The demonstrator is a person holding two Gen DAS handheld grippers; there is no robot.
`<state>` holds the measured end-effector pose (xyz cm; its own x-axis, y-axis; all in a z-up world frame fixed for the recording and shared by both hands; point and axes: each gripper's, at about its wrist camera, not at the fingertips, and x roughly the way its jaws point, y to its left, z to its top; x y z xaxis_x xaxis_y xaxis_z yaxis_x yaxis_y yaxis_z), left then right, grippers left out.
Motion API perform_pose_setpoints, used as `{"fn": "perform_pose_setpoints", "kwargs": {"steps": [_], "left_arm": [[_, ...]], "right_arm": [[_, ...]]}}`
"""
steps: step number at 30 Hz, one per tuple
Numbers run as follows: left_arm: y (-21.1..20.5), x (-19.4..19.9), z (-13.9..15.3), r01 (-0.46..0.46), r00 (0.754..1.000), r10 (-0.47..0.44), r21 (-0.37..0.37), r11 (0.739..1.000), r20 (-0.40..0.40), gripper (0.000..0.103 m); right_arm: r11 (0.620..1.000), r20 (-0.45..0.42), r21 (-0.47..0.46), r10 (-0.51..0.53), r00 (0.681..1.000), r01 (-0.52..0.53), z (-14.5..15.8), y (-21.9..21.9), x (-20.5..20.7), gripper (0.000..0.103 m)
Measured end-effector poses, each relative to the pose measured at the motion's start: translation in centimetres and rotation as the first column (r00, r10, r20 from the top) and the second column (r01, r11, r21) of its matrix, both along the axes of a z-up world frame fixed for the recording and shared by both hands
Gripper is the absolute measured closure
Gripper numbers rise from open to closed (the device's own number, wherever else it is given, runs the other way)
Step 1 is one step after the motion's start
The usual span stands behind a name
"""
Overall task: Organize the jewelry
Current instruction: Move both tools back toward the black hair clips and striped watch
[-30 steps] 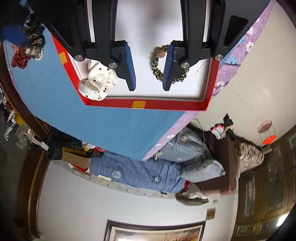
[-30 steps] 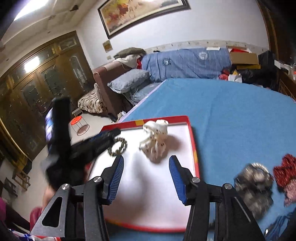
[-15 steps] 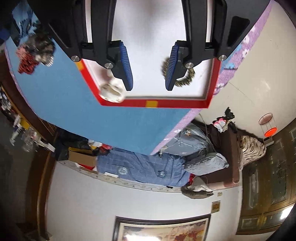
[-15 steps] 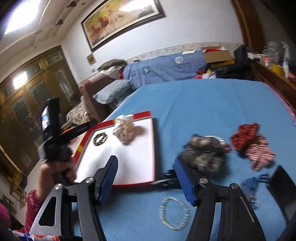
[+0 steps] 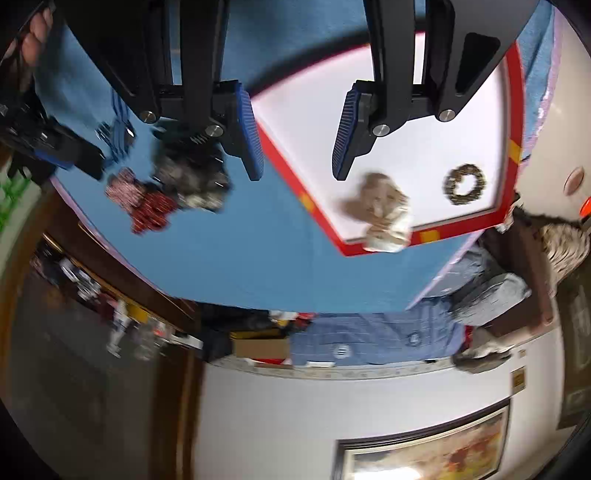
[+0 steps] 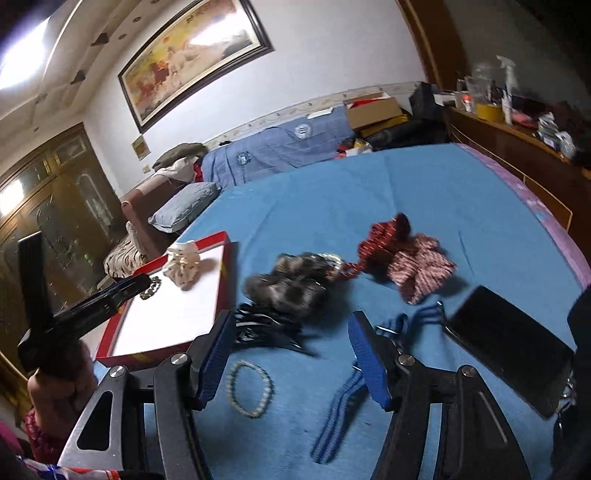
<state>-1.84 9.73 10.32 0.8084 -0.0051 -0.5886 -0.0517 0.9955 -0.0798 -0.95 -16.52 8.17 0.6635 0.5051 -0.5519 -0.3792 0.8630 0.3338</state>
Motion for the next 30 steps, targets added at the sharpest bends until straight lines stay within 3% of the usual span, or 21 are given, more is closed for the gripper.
{"fn": "perform_pose_setpoints", "kwargs": {"steps": [6, 11, 15, 23, 30], "left_arm": [[-3.8, 0.2, -1.1, 0.154, 0.988, -0.152, 0.042, 0.987, -0.036, 0.062], [-6.1, 1.9, -3.3, 0.273, 0.957, -0.264, 0.065, 0.96, -0.122, 0.057], [-7.0, 3.9, -5.1, 0.298, 0.942, -0.28, 0.081, 0.951, -0.185, 0.055], [-8.0, 8.1, -7.9, 0.338, 0.901, -0.311, 0.04, 0.94, -0.302, 0.054], [-9.2, 6.8, -7.7, 0.358, 0.896, -0.344, -0.001, 0.934, -0.279, 0.053]], "right_arm": [[0.999, -0.037, 0.022, -0.027, 0.999, 0.028, -1.6, -2.0, -0.2, 0.035], [0.998, -0.063, 0.048, -0.041, 0.997, 0.044, -2.8, -3.5, -0.2, 0.035], [0.998, -0.073, 0.056, -0.036, 0.997, 0.04, -3.4, -4.2, -0.4, 0.035], [0.996, -0.078, 0.075, -0.042, 0.996, 0.048, -3.5, -5.7, -0.8, 0.035], [0.993, -0.099, 0.087, -0.067, 0.993, 0.075, -4.0, -6.9, -0.5, 0.035]]}}
